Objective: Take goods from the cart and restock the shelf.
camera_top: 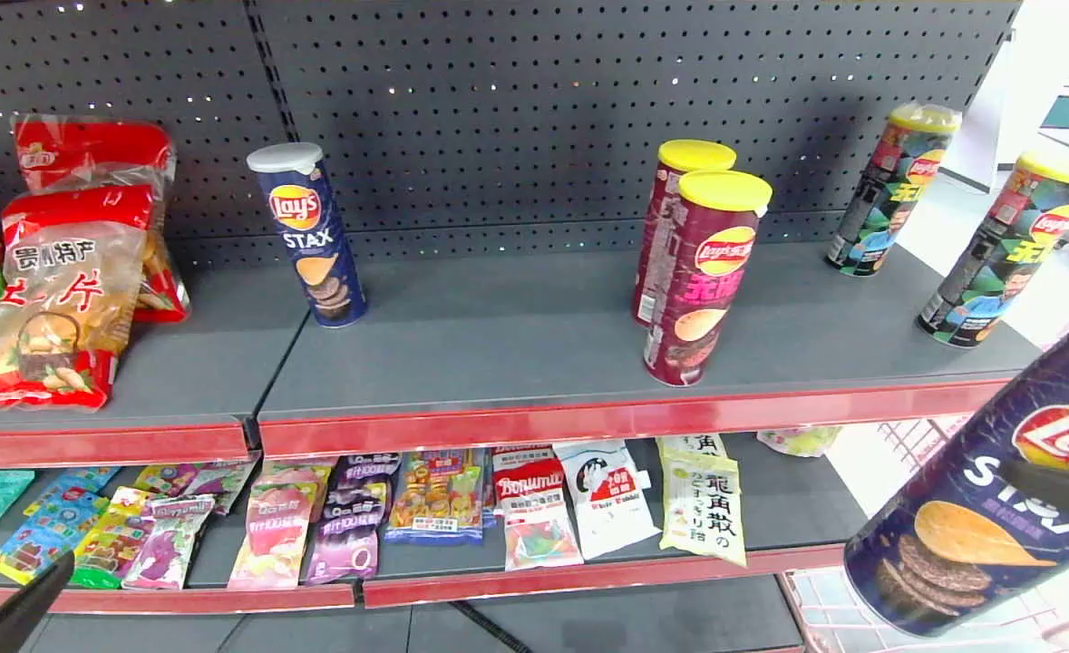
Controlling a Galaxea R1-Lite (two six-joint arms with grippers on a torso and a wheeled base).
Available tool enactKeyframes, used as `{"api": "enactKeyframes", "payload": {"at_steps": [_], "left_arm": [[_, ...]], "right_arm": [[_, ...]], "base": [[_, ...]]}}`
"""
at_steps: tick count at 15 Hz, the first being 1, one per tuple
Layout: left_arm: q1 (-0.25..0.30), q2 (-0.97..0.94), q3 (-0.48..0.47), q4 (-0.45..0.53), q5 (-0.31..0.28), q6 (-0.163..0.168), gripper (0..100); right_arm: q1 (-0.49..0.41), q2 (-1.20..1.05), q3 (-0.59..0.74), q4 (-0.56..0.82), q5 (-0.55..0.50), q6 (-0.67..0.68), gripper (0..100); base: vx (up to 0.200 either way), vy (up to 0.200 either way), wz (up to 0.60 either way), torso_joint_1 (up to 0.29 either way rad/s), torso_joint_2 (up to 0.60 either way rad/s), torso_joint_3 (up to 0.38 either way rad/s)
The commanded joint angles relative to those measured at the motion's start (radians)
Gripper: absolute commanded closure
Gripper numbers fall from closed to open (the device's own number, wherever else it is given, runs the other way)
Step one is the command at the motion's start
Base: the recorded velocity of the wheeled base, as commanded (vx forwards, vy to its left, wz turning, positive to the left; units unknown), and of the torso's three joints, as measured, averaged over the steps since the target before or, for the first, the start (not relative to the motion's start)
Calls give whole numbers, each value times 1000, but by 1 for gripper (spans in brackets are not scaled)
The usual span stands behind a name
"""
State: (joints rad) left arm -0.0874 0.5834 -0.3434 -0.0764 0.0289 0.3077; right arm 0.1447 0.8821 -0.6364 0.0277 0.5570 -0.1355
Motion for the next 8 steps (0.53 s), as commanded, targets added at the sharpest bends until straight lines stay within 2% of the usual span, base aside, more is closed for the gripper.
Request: {"api": "enactKeyframes", "payload": {"at_steps": [1, 3, 8], "left_arm": [[0, 0, 0, 0, 0, 2, 0], [0, -2, 0, 0, 0, 14, 0], [0, -4, 1, 0, 0, 16, 0]], "right_arm": [[13, -2, 1, 0, -2, -1, 100], [26, -3, 3, 0, -2, -1, 100], [67, -5, 3, 0, -3, -1, 100]], "base": [[0, 200, 0, -2, 7, 7], [0, 200, 0, 5, 7, 2], [0, 200, 0, 0, 2, 0]]}}
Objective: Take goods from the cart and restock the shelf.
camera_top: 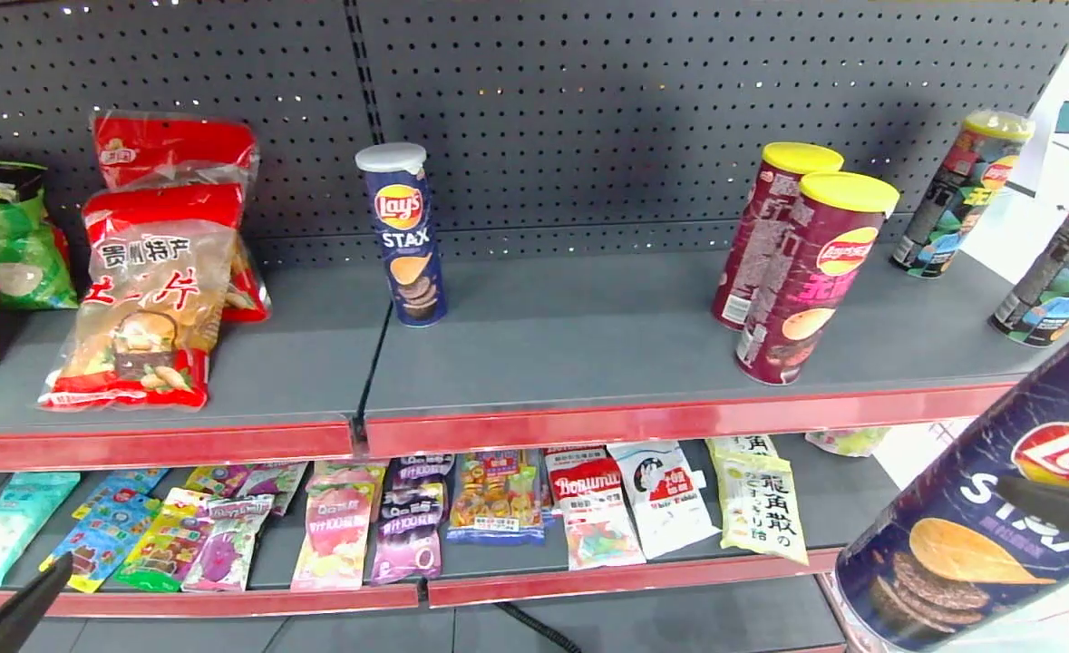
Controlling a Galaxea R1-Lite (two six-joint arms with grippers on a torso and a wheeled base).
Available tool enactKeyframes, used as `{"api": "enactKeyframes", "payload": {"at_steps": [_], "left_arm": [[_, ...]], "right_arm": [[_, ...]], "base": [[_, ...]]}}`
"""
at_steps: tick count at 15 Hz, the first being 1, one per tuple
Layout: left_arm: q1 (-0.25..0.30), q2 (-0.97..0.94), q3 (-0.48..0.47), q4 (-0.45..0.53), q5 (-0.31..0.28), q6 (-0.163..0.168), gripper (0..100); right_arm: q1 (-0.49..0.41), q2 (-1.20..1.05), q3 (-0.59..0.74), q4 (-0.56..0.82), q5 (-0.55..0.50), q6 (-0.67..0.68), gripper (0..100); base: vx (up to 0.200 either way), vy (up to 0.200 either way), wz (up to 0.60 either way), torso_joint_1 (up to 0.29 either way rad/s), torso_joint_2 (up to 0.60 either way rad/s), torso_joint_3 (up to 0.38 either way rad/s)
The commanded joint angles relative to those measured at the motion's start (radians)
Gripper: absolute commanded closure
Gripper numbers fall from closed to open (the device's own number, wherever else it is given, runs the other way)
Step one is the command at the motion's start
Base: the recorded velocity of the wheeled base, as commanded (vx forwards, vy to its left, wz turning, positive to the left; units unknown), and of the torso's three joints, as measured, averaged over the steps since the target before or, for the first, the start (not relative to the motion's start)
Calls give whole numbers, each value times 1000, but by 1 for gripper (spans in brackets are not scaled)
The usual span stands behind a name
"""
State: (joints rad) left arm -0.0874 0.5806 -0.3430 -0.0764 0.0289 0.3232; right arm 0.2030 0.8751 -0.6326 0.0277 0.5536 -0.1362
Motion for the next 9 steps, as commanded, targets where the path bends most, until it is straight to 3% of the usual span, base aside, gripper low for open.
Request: {"api": "enactKeyframes", "payload": {"at_steps": [1, 9], "left_arm": [[0, -2, 4, 0, -1, 4, 0], [0, -1, 13, 0, -1, 13, 0]], "right_arm": [[10, 1, 2, 0, -1, 0, 100], [10, -13, 22, 0, -3, 0, 100]], "base": [[0, 200, 0, 7, -2, -2], [0, 200, 0, 3, 1, 2]]}}
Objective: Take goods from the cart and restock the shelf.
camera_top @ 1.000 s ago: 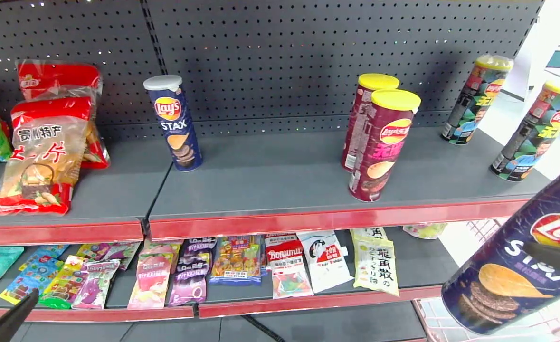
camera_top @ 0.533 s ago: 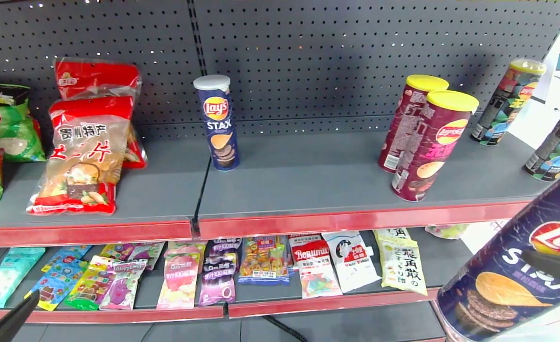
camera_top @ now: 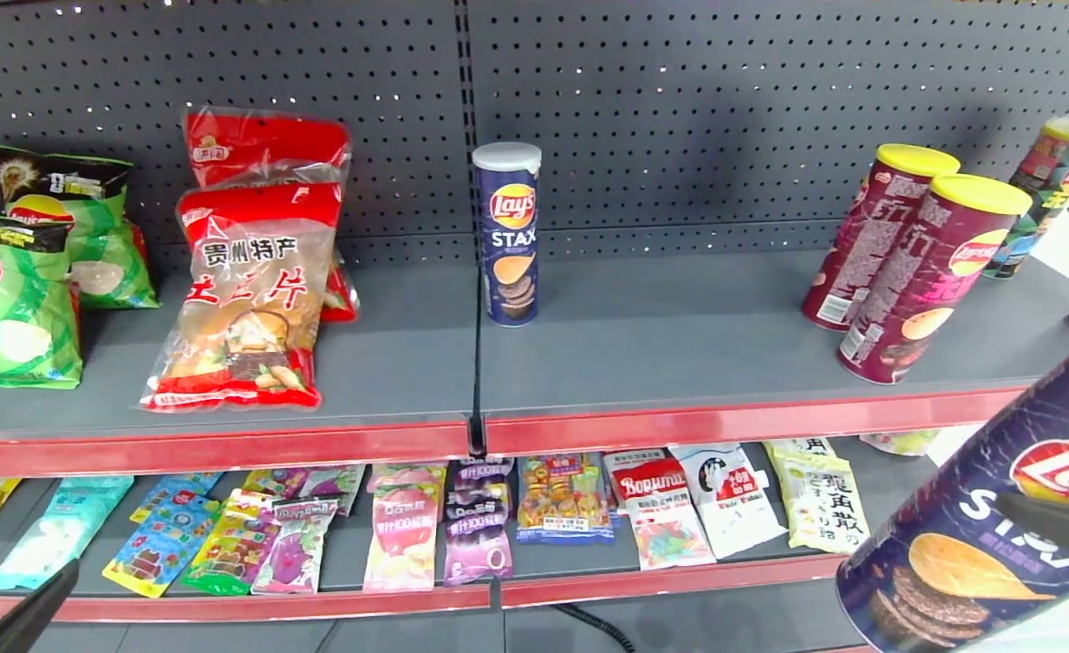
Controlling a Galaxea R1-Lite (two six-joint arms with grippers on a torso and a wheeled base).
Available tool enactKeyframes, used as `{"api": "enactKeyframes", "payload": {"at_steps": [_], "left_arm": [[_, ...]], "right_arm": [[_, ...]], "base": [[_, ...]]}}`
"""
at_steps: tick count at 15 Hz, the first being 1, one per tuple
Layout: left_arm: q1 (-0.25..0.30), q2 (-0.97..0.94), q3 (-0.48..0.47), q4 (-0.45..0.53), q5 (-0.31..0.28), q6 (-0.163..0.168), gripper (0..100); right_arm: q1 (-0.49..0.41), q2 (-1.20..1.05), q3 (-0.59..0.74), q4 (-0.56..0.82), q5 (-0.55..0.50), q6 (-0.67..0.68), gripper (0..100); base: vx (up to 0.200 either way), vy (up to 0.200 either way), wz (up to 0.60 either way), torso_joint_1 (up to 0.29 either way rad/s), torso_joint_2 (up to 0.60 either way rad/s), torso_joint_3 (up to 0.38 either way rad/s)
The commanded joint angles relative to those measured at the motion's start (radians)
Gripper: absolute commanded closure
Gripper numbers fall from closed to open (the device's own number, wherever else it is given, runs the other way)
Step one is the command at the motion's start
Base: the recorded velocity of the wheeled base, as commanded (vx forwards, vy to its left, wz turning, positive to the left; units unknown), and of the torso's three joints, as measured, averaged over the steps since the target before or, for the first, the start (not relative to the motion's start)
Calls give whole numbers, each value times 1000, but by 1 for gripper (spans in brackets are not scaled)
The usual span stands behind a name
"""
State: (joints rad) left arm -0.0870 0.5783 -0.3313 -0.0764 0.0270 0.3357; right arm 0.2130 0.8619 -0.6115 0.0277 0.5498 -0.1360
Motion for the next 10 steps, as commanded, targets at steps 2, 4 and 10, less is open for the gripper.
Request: {"api": "enactKeyframes", "payload": {"at_steps": [2, 4, 10], "left_arm": [[0, 2, 1, 0, 1, 0, 0], [0, 2, 5, 1, 2, 0, 0], [0, 2, 5, 1, 4, 0, 0]], "right_arm": [[0, 2, 1, 0, -1, -1, 100], [0, 2, 2, 0, -1, -2, 100], [0, 2, 10, 1, -1, -1, 100]], "base": [[0, 0, 0, 0, 0, 0], [0, 0, 0, 0, 0, 0], [133, 0, 0, -2, -1, 2]]}}
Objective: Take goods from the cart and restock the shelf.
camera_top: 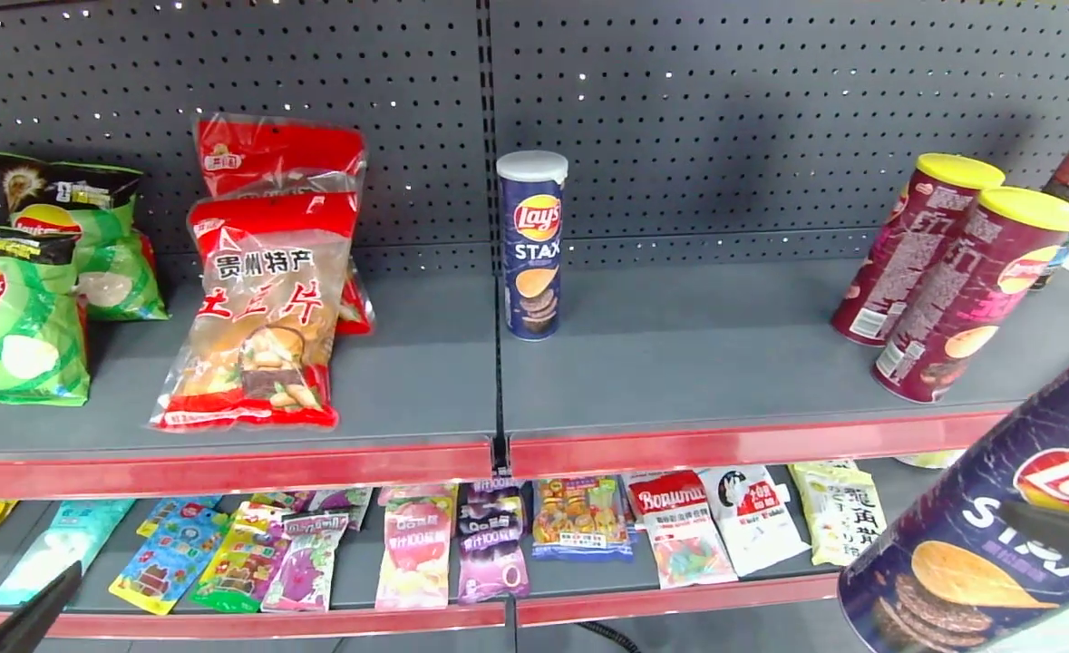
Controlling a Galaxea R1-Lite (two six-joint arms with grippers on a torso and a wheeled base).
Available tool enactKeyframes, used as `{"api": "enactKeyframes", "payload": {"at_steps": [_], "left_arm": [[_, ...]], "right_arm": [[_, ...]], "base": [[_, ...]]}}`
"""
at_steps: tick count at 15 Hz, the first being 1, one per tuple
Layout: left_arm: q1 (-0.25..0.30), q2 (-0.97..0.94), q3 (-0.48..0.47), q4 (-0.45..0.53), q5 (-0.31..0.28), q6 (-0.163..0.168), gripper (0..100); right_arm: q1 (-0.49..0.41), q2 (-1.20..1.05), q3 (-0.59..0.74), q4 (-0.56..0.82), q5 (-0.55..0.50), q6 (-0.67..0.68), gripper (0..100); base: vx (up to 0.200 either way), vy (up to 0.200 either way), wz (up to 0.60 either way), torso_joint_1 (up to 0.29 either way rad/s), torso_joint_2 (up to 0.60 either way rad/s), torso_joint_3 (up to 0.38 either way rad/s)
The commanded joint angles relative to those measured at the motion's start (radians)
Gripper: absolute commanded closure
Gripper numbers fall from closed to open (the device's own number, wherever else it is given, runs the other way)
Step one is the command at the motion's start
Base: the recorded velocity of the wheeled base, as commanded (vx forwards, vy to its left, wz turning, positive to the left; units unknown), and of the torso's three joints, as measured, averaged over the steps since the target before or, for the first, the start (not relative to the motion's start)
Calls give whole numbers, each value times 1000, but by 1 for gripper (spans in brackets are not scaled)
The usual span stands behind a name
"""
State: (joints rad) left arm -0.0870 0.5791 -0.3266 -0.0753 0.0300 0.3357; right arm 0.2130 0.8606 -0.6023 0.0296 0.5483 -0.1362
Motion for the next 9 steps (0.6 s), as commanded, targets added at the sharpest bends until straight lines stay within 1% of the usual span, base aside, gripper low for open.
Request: {"api": "enactKeyframes", "payload": {"at_steps": [1, 2, 8, 9], "left_arm": [[0, 1, 0, 0, 1, 0, 0], [0, 1, 0, 0, -1, 0, 0], [0, 5, -11, -1, -7, 2, 0], [-2, 11, -17, -1, -13, 19, 0]], "right_arm": [[0, 5, -1, 0, 1, 0, 100], [0, 5, -5, -2, 1, 0, 100], [0, 6, -8, -2, 1, 0, 100], [0, 8, -13, -2, 1, -2, 100]], "base": [[200, 0, 0, 17, -7, 2], [200, 0, 0, 17, 2, 2], [0, 0, 0, 0, 0, 0], [0, 0, 0, 0, 0, 0]]}}
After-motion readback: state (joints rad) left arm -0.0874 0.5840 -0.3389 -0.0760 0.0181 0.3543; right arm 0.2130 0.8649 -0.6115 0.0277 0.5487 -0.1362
